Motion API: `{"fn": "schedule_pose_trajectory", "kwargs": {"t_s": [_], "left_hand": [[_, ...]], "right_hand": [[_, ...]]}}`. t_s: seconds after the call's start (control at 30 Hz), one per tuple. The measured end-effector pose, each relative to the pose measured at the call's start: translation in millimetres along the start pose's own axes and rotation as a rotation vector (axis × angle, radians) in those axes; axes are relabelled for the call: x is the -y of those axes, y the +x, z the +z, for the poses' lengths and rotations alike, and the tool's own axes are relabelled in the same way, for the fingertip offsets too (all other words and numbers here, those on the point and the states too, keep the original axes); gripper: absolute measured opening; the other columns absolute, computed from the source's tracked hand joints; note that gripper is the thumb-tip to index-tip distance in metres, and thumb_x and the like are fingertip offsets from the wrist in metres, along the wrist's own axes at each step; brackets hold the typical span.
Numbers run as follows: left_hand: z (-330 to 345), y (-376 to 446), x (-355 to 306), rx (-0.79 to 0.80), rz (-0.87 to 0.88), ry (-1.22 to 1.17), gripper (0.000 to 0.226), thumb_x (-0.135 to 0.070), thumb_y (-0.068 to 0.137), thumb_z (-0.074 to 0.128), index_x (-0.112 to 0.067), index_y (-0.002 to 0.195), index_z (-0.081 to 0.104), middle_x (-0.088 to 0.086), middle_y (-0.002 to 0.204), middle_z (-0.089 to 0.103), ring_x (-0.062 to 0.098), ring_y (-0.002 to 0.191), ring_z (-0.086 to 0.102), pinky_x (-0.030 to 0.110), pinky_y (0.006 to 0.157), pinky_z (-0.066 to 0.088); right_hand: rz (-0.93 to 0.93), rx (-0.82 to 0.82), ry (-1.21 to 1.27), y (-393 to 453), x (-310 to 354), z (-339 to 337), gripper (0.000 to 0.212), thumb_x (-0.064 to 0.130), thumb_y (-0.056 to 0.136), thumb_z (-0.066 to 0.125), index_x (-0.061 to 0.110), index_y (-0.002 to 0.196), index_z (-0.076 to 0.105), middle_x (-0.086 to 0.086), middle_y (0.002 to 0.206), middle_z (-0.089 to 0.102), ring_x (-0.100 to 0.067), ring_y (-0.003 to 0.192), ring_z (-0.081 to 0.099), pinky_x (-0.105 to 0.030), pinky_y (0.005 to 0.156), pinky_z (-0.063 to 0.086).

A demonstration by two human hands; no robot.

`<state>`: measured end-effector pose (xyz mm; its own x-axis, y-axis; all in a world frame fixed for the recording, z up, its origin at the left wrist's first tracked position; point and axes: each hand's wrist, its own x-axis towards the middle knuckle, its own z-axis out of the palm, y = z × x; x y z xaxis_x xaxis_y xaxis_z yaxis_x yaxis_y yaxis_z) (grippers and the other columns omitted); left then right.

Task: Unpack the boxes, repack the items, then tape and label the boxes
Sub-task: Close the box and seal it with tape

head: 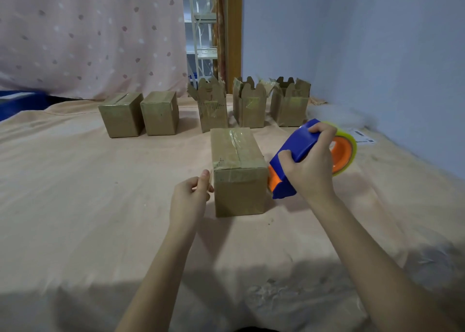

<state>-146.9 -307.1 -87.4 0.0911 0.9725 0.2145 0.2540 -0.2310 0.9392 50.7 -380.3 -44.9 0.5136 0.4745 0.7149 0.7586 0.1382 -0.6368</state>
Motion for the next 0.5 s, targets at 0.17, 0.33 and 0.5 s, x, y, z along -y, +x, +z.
{"fn": "schedule_pose_trajectory", "kwargs": {"t_s": [0.17, 0.33, 0.5], "left_hand": [[6, -5, -6, -0.060, 0.039, 0.231, 0.049, -0.046, 0.099, 0.035, -0.015, 0.067, 0.054, -0.004, 0.064, 0.059, 0.026, 0.073, 0.058, 0.032, 0.062, 0.039], [13, -6, -3, -0.042, -0.027, 0.296, 0.048, -0.051, 0.099, 0.027, -0.019, 0.071, 0.048, 0.007, 0.080, 0.064, 0.033, 0.081, 0.059, 0.035, 0.070, 0.043], [18, -8, 1, 0.014, -0.056, 0.260, 0.047, -0.051, 0.100, 0.019, -0.024, 0.093, 0.057, 0.007, 0.100, 0.065, 0.033, 0.096, 0.058, 0.038, 0.082, 0.042]], "right_hand": [[-0.050, 0.057, -0.116, 4, 14, 3, 0.055, 0.011, 0.078, 0.070, 0.005, 0.120, 0.035, 0.002, 0.098, 0.044, -0.022, 0.075, 0.053, -0.037, 0.058, 0.049], [-0.079, 0.065, -0.183, 5, 18, 6, 0.054, 0.011, 0.078, 0.070, 0.004, 0.121, 0.037, 0.003, 0.097, 0.042, -0.019, 0.075, 0.050, -0.027, 0.055, 0.043], [0.007, 0.057, -0.129, 4, 12, 6, 0.054, 0.013, 0.080, 0.069, 0.007, 0.121, 0.033, 0.003, 0.101, 0.045, -0.021, 0.078, 0.055, -0.020, 0.055, 0.041]]}}
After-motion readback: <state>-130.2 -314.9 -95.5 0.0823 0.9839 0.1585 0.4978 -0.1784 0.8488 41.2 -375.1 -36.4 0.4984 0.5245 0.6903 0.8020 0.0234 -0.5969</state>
